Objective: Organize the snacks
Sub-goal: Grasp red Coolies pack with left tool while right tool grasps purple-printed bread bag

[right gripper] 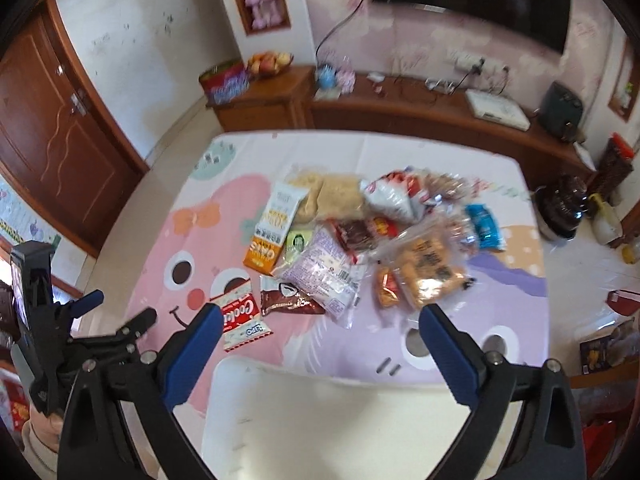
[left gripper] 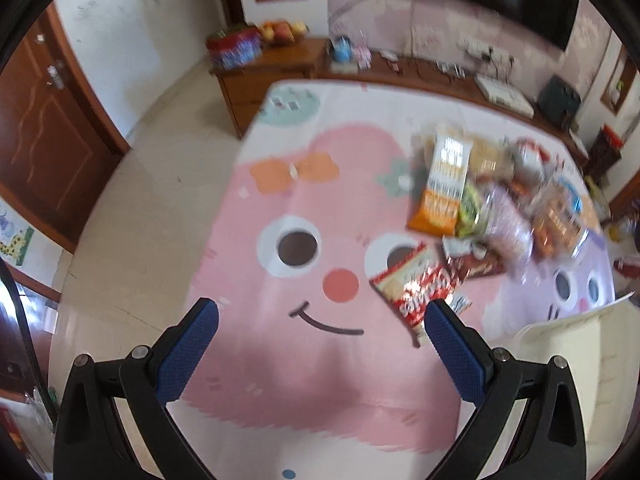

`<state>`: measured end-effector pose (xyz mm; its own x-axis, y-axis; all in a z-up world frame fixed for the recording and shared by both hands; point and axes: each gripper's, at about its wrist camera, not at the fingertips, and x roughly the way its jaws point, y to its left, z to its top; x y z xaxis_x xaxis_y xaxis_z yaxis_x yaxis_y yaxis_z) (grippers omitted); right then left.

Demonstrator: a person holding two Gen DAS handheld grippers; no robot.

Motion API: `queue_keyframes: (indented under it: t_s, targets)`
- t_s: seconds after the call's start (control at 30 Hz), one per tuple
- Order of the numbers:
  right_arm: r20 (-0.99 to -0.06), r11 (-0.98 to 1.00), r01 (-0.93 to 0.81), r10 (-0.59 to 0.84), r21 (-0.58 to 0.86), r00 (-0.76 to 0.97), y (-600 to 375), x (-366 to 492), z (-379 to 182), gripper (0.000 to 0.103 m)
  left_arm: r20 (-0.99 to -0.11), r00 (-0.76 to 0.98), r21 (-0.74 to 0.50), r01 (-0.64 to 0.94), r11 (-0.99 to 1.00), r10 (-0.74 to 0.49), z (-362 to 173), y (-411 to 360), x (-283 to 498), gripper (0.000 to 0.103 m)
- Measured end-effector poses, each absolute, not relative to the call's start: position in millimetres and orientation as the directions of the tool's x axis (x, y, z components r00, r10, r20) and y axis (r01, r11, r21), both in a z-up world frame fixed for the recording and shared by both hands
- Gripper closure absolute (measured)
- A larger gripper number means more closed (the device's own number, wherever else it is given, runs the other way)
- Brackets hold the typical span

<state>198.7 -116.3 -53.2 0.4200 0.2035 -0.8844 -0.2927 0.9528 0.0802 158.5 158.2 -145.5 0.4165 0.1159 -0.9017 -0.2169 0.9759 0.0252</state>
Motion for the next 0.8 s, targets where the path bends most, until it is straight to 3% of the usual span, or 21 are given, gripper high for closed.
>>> queue_keyframes:
  t_s: [0.3, 0.63, 0.73, 0.8]
  targets:
    - [-0.941, 0.914, -0.399, 0.066, -0.077, 0.332, -78.7, 250.8, -137.5, 0.01, -0.946, 0.324, -0.078, -0.267, 0.96, 0.014, -201.6, 150.8, 194.3, 0.001]
    - [-0.979, 0.935, -0.353, 0.056, -0.017, 0.195, -68.0, 283.9, -184.5, 0.012, -0.96, 0.278, -0.114, -0.274, 0.955, -0.035, -224.9, 140.1, 208.5, 0.001]
    - [-0.988, 0.944, -0.33, 0.053, 0.002, 0.147, -70.0, 289.4, -194.5, 0.021, -0.96, 0.274, -0.129, -0.278, 0.952, -0.05, -227.4, 137.7, 209.3, 0.001]
    - [-0.988, 0.946, -0.324, 0.061, 0.012, 0.141, -71.7, 290.6, -195.0, 0.036, -0.961, 0.271, -0.135, -0.281, 0.95, -0.056, -228.4, 134.8, 212.6, 0.001]
